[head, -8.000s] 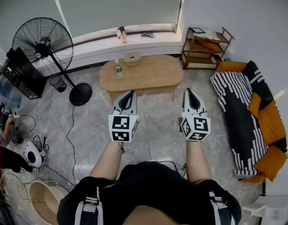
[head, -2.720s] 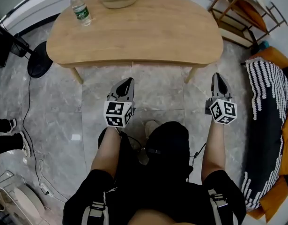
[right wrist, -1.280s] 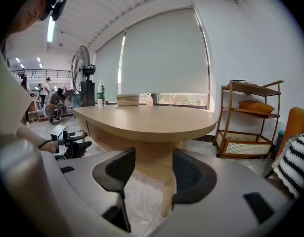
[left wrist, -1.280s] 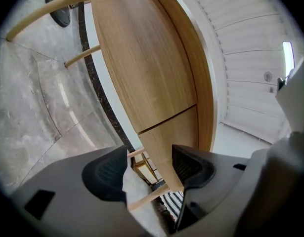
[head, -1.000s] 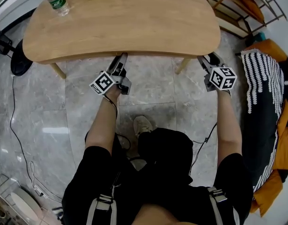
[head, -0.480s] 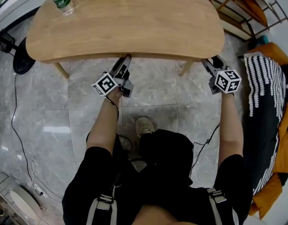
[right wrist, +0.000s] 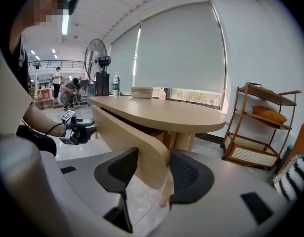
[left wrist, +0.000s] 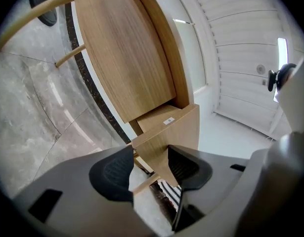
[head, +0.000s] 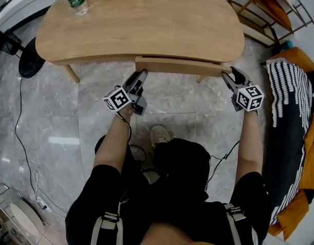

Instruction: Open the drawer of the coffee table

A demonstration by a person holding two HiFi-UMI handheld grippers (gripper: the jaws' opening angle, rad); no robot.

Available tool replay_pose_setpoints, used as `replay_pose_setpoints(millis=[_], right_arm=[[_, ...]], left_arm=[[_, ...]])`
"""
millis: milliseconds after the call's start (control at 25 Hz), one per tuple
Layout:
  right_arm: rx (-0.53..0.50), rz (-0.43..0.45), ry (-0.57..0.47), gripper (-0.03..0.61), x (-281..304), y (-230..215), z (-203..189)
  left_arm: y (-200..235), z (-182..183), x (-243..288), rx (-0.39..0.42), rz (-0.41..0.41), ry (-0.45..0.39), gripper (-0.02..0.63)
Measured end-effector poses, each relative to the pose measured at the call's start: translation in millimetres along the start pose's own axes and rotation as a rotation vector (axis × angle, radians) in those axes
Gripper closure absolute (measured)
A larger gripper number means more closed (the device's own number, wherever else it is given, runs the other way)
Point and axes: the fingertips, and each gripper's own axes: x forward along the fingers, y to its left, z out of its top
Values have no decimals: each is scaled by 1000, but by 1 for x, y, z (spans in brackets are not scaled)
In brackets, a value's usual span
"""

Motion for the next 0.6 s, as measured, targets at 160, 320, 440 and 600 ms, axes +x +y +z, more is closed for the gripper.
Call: replay_pose_setpoints(millis=[160, 320, 440, 600], right_arm=[[-23, 1, 19, 357, -22, 17, -10], [-31, 0, 19, 357, -43, 33, -18], [-40, -11, 19, 359, -57, 45, -24], [-29, -38, 3, 356, -70, 54, -30]], left_arm=[[-11, -18, -24, 1, 14, 44, 388], [-23, -32, -45, 13, 29, 79, 390], [-28, -39, -58, 22, 42, 93, 388], [-38, -50, -72, 44, 43, 130, 388]])
